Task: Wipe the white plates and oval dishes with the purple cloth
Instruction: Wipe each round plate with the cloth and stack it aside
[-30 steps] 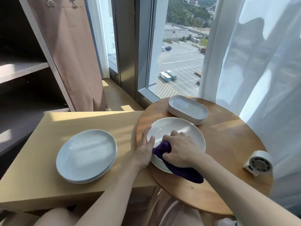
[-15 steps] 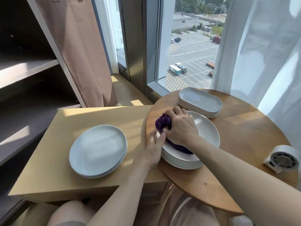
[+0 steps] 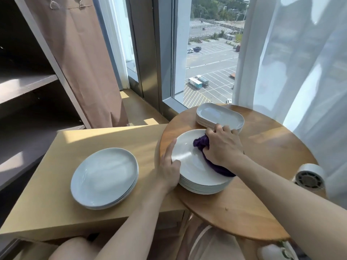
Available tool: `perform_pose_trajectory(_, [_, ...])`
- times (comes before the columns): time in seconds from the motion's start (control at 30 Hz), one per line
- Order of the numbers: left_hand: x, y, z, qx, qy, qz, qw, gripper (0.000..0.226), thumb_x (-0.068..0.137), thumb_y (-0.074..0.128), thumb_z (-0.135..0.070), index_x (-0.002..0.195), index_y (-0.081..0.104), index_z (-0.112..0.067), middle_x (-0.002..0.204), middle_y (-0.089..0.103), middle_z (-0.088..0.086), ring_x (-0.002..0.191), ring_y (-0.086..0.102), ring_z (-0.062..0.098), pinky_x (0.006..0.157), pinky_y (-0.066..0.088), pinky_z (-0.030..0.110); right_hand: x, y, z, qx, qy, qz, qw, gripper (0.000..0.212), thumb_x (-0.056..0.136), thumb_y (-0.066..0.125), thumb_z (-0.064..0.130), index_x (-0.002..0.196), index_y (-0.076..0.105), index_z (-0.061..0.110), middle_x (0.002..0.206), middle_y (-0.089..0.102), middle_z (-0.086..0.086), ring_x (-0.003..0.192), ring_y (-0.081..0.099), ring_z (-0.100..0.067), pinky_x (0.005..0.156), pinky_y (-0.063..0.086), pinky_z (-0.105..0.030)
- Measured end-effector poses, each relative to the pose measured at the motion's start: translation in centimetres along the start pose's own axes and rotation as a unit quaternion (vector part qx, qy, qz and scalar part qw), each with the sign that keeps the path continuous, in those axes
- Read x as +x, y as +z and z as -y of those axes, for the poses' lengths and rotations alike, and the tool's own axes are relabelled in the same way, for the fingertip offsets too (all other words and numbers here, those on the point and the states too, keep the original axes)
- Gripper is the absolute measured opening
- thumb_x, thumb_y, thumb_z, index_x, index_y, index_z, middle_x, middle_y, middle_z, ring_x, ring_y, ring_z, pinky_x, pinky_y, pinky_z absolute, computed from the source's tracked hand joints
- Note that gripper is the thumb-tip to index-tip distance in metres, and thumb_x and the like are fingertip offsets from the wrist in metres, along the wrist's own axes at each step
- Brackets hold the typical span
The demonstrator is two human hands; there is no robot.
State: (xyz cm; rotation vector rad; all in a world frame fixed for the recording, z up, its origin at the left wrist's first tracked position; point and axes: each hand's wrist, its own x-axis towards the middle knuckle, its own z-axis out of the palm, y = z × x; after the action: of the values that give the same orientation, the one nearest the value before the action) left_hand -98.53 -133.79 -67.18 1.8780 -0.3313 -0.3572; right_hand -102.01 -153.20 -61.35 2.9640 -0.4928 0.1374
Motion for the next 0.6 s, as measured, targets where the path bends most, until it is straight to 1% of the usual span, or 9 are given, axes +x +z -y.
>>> perform_pose_trajectory(0.1, [-0.3,0.3,-0.3,-0.006,-0.007,0.003,1.0,0.077,0.078,0.04,-0.029,0.154,0.035,-0.041,0.162,0.023,-0.004,0.147,0.03,0.016,0.121,0.032,0.043,-2.1,0.1,0.1,0.026,0.027,0.032,0.999,0.048,0.084,0.051,0.054,0.12,0.055,0.023,0.123,0.054,-0.008,0.117,0.05,-0.032,0.098,0.036,-0.045])
perform_pose_trajectory(0.2, [-0.6,0.7,-0.4,-0.028,0.001,0.008,1.0,0.079,0.075,0.039,-0.025,0.154,0.035,-0.034,0.148,0.038,-0.007,0.136,0.04,0.014,0.117,0.035,0.033,-3.6,-0.5,0.9,0.064,0.053,0.066,0.994,0.044,0.084,0.05,0.051,0.119,0.052,0.023,0.127,0.052,-0.009,0.122,0.048,-0.033,0.101,0.036,-0.045])
perform_pose_trajectory(0.27, [-0.5,0.7,-0.4,-0.046,-0.006,0.005,0.999,0.078,0.075,0.039,-0.024,0.152,0.036,-0.037,0.143,0.038,-0.008,0.13,0.041,0.011,0.109,0.035,0.025,-4.4,-1.2,1.8,0.097,0.059,0.085,0.99,0.044,0.084,0.049,0.05,0.118,0.05,0.023,0.128,0.051,-0.009,0.124,0.047,-0.033,0.102,0.037,-0.044])
perform_pose_trajectory(0.33, [-0.3,0.6,-0.3,-0.045,-0.011,0.006,0.999,0.074,0.078,0.039,-0.025,0.15,0.036,-0.042,0.145,0.035,-0.008,0.126,0.04,0.008,0.104,0.034,0.022,-5.5,-1.9,2.8,0.148,0.055,0.103,0.982,0.045,0.085,0.048,0.055,0.117,0.047,0.023,0.124,0.049,-0.009,0.117,0.048,-0.032,0.099,0.041,-0.043])
perform_pose_trajectory(0.37, [-0.2,0.6,-0.1,-0.045,-0.008,0.008,0.999,0.071,0.08,0.04,-0.024,0.148,0.036,-0.044,0.147,0.035,-0.007,0.127,0.04,0.009,0.105,0.035,0.023,-6.1,-2.1,3.3,0.177,0.051,0.111,0.977,0.051,0.085,0.047,0.061,0.119,0.046,0.023,0.123,0.048,-0.007,0.115,0.047,-0.032,0.097,0.042,-0.043])
perform_pose_trajectory(0.43, [-0.1,0.6,0.1,-0.046,-0.003,0.008,0.999,0.068,0.085,0.042,-0.021,0.147,0.035,-0.046,0.151,0.036,-0.004,0.129,0.042,0.012,0.113,0.038,0.032,-7.5,-2.5,4.0,0.217,0.044,0.113,0.968,0.068,0.081,0.044,0.073,0.129,0.044,0.024,0.124,0.046,-0.005,0.114,0.046,-0.03,0.096,0.044,-0.044])
perform_pose_trajectory(0.5, [0.1,0.5,0.2,-0.03,-0.006,0.014,0.999,0.068,0.087,0.04,-0.022,0.148,0.033,-0.05,0.154,0.034,-0.003,0.128,0.042,0.013,0.115,0.038,0.038,-8.5,-2.6,4.2,0.22,0.03,0.1,0.97,0.082,0.075,0.043,0.079,0.138,0.039,0.026,0.129,0.045,-0.005,0.116,0.045,-0.03,0.097,0.044,-0.043])
perform_pose_trajectory(0.53, [0.1,0.4,0.2,-0.018,-0.006,0.021,1.0,0.068,0.088,0.04,-0.023,0.149,0.03,-0.051,0.156,0.032,-0.005,0.127,0.041,0.013,0.115,0.038,0.038,-8.7,-2.7,4.1,0.221,0.024,0.093,0.971,0.086,0.074,0.044,0.081,0.141,0.038,0.027,0.13,0.045,-0.004,0.117,0.045,-0.03,0.098,0.044,-0.043])
perform_pose_trajectory(0.6, [0.1,0.1,0.1,-0.003,-0.01,0.038,0.999,0.069,0.089,0.04,-0.026,0.151,0.026,-0.052,0.157,0.032,-0.006,0.128,0.041,0.014,0.115,0.037,0.038,-8.8,-2.6,3.8,0.233,0.021,0.078,0.969,0.083,0.075,0.05,0.078,0.141,0.039,0.028,0.129,0.047,-0.002,0.116,0.045,-0.027,0.098,0.044,-0.041])
